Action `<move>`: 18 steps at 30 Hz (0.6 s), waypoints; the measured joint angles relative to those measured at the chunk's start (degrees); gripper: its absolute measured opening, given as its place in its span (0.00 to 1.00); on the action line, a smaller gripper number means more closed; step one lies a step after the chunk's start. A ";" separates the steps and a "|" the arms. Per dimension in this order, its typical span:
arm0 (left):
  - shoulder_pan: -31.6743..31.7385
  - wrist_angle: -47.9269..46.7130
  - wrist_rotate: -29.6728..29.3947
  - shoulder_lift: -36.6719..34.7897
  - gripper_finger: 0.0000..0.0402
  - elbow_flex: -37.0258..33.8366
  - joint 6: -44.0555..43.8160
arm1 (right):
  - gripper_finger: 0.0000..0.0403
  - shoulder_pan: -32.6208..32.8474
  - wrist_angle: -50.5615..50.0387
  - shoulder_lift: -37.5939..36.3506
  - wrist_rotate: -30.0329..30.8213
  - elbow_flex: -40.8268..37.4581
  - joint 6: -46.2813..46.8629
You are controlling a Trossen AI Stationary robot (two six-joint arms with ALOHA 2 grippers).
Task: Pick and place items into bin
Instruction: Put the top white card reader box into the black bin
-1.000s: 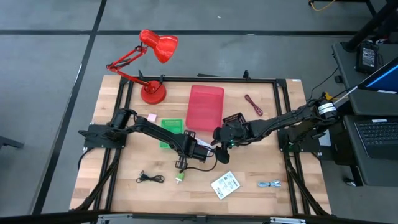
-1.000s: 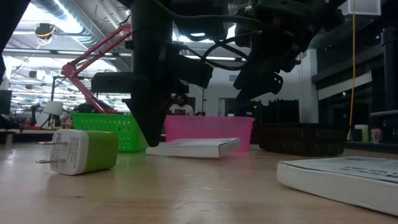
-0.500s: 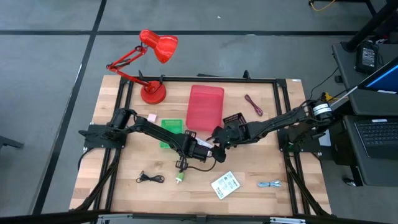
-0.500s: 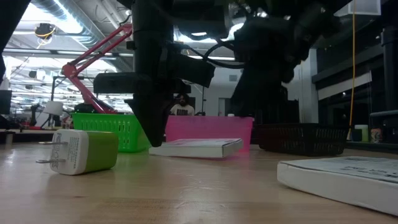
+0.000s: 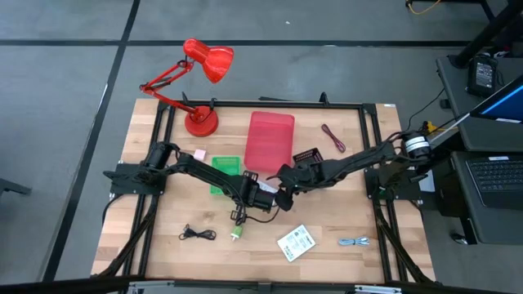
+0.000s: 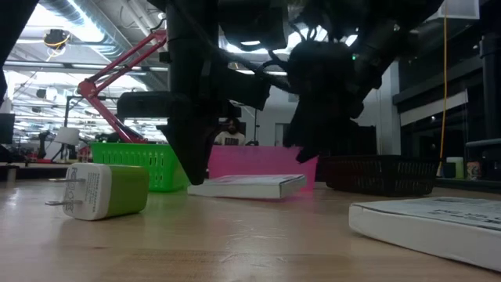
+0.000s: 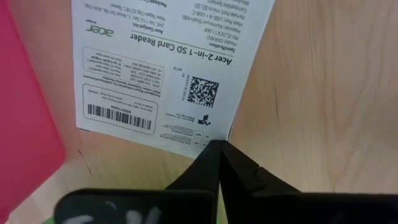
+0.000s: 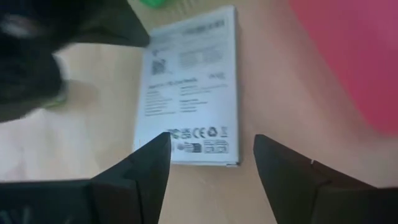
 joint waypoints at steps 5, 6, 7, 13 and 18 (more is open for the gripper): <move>0.00 0.02 -0.14 0.02 0.01 0.00 0.01 | 0.54 -0.59 0.29 2.04 0.13 -0.02 0.38; 0.00 0.02 -0.14 0.02 0.01 0.00 0.01 | 0.54 -0.70 0.66 2.13 0.14 -0.02 0.36; 0.00 0.02 -0.14 0.02 0.01 0.00 0.01 | 0.54 -0.78 1.04 2.21 0.15 -0.02 0.32; 0.00 0.04 -0.16 0.02 0.01 0.00 0.03 | 0.54 -0.89 1.56 2.87 0.15 -0.04 0.32; 0.00 0.09 -0.16 0.02 0.01 0.00 0.08 | 0.54 -0.91 1.91 3.20 0.58 -0.04 -0.48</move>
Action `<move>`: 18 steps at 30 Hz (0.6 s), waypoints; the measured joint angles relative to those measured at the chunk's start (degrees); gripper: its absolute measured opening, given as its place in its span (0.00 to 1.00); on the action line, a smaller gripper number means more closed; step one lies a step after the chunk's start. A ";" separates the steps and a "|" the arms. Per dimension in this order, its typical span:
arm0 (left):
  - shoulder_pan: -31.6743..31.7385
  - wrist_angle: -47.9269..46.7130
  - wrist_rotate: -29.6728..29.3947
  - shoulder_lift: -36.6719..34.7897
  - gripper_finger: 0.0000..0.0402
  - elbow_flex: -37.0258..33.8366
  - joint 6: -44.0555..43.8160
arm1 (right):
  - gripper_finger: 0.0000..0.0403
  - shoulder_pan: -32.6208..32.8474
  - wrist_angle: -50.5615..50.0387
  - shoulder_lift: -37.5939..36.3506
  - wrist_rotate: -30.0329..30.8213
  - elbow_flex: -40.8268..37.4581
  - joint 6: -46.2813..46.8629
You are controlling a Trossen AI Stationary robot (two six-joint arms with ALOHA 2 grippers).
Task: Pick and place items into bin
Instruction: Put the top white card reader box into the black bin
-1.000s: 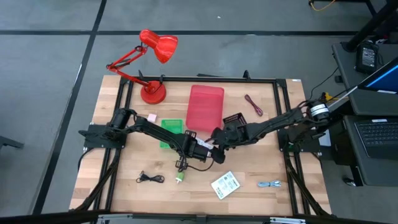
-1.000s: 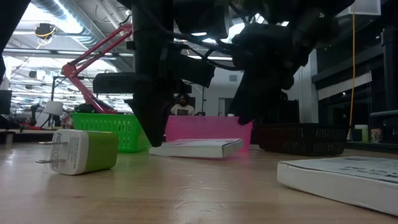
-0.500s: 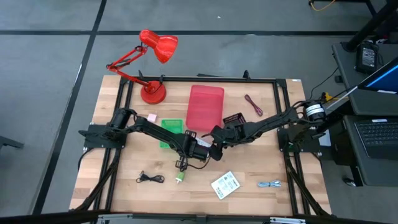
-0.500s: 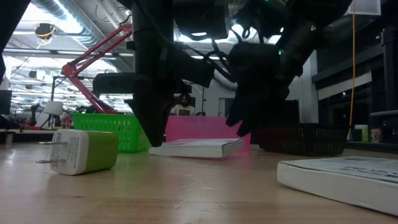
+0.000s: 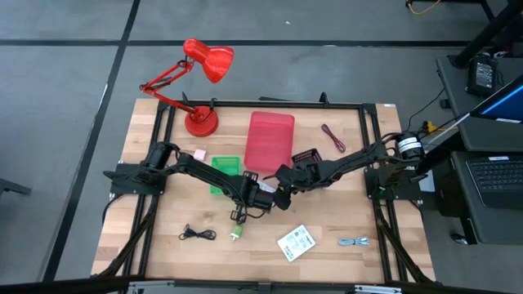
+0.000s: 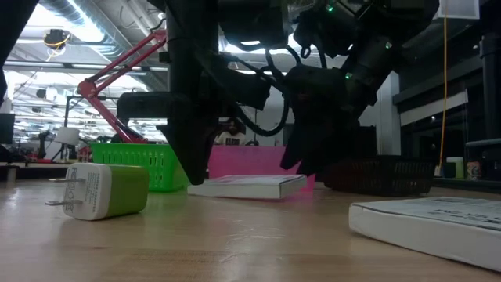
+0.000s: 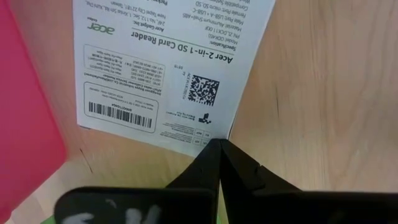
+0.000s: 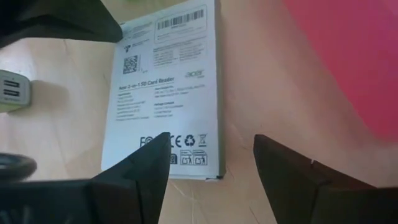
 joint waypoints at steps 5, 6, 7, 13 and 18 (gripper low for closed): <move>0.00 0.00 -0.10 0.00 0.01 -0.02 -0.05 | 0.54 0.06 -0.77 -0.42 0.26 1.71 -3.45; 0.00 0.00 -0.09 0.00 0.01 -0.02 -0.07 | 0.54 0.17 -0.80 -0.42 0.19 2.21 -4.09; 0.00 0.00 -0.05 0.00 0.01 -0.02 -0.07 | 0.54 0.36 -0.70 -0.42 0.09 2.68 -4.49; -0.05 0.09 -0.22 0.02 0.01 -0.02 -0.02 | 0.54 1.68 0.16 -0.38 0.21 2.91 -2.71; -0.04 0.27 -0.17 0.02 0.01 -0.01 0.03 | 0.54 1.73 4.81 -0.37 -1.05 0.82 -1.24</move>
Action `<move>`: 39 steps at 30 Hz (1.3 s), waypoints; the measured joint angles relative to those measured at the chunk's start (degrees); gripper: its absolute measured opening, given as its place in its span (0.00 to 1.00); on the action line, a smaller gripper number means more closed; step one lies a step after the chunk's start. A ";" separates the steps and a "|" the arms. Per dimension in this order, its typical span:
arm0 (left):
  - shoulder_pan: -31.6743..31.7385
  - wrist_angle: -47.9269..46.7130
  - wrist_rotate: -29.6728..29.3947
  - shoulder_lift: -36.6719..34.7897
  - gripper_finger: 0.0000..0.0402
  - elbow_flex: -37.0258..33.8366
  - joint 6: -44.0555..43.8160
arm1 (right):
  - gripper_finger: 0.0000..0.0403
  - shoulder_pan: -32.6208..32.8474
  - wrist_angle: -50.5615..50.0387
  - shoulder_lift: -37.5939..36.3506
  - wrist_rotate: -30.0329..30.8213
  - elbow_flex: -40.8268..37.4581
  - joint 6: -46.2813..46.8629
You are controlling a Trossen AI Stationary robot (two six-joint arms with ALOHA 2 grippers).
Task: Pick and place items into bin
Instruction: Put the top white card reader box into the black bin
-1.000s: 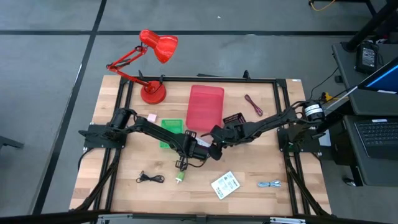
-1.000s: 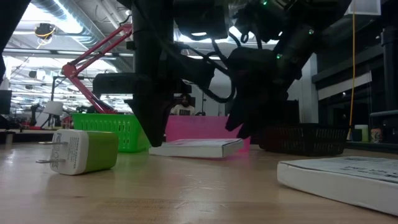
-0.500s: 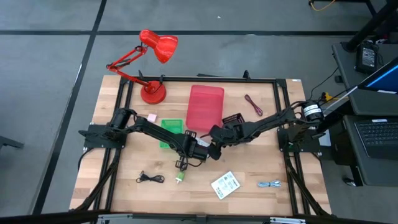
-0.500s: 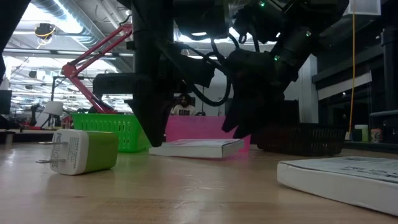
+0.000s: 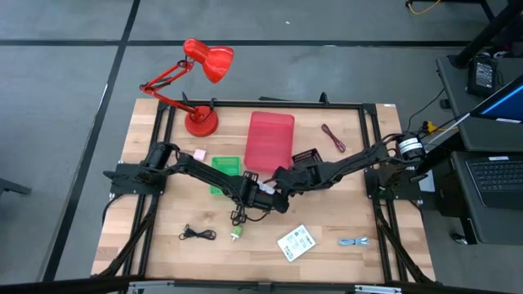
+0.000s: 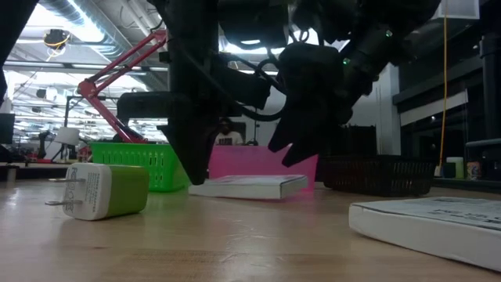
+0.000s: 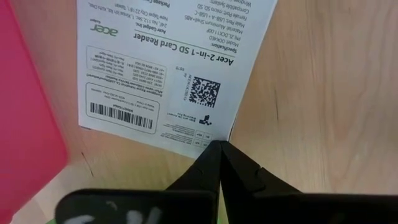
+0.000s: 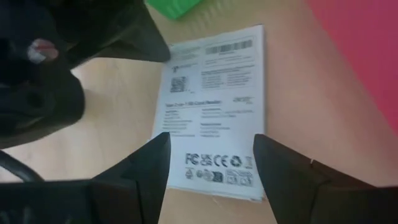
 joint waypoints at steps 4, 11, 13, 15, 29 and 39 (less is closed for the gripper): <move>-0.02 0.04 -0.09 0.00 0.01 0.01 0.08 | 0.54 -0.02 2.13 0.65 -1.37 -0.54 0.17; 0.04 0.05 0.04 0.02 0.00 0.01 0.14 | 0.54 -0.34 4.52 3.77 -4.17 -0.39 0.48; 0.07 0.01 0.05 0.02 0.00 0.01 0.11 | 0.54 -0.56 4.23 3.89 -4.19 -0.38 0.40; 0.07 -0.01 0.09 0.02 0.01 0.01 0.02 | 0.54 -0.87 4.08 3.84 -4.28 -0.38 0.13; 0.07 -0.05 0.20 0.02 0.01 0.03 -0.08 | 0.54 -1.99 -1.36 2.76 -5.83 -0.32 0.98; 0.04 -0.03 0.11 0.02 0.01 0.03 -0.10 | 0.54 -2.11 -4.50 1.44 -5.72 -0.45 -0.07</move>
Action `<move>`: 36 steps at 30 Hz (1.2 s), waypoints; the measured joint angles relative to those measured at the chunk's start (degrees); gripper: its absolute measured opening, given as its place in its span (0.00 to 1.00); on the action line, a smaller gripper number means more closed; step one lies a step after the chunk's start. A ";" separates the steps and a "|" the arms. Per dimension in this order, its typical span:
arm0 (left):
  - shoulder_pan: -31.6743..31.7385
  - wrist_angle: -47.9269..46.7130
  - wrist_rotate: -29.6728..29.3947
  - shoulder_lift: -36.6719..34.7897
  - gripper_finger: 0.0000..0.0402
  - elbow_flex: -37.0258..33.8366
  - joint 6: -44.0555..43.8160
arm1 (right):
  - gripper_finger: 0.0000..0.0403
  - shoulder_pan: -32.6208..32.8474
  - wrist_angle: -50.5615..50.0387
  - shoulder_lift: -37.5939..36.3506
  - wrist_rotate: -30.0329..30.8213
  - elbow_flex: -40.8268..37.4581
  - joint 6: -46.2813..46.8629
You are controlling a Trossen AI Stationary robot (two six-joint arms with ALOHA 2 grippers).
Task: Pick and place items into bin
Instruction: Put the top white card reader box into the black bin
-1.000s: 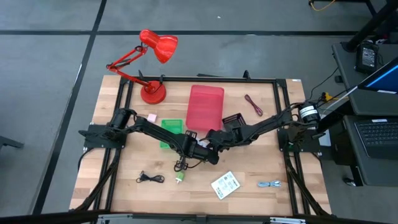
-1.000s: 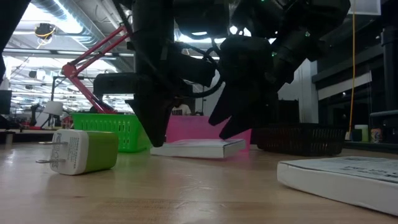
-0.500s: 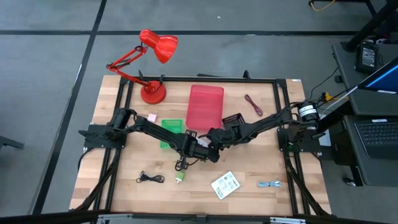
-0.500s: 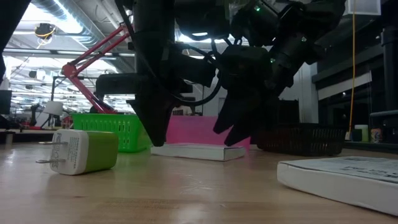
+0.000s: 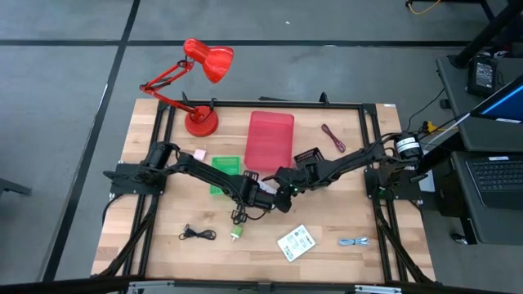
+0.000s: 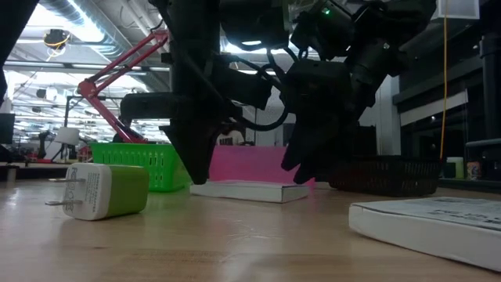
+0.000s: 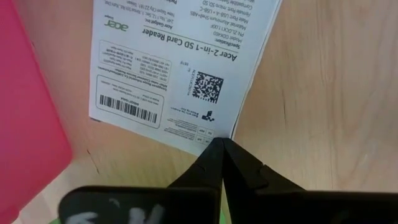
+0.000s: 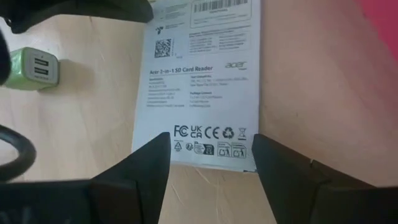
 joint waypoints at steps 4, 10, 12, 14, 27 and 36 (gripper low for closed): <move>0.00 -0.07 0.21 0.00 0.01 -0.02 -0.34 | 0.54 -0.61 -1.67 -0.10 0.00 -0.16 -0.75; 0.00 -0.04 0.17 0.00 0.01 -0.09 -0.61 | 0.54 -1.48 -2.97 -1.66 -0.07 -0.20 -1.84; 0.00 -0.01 0.23 0.00 0.01 -0.09 -0.60 | 0.54 -1.46 -2.96 -1.66 -0.07 -0.20 -1.46; 0.00 -0.02 0.00 0.00 0.00 -0.09 -0.61 | 0.54 -1.43 -2.66 -1.40 -0.11 -0.20 -1.16; -0.01 0.07 -0.36 0.00 0.00 -0.13 -0.39 | 0.54 -1.49 6.77 -1.23 -0.15 -5.19 4.10; -0.02 0.09 -1.19 0.00 0.01 -0.13 -0.31 | 0.54 -1.49 12.72 1.51 -4.37 -5.68 4.47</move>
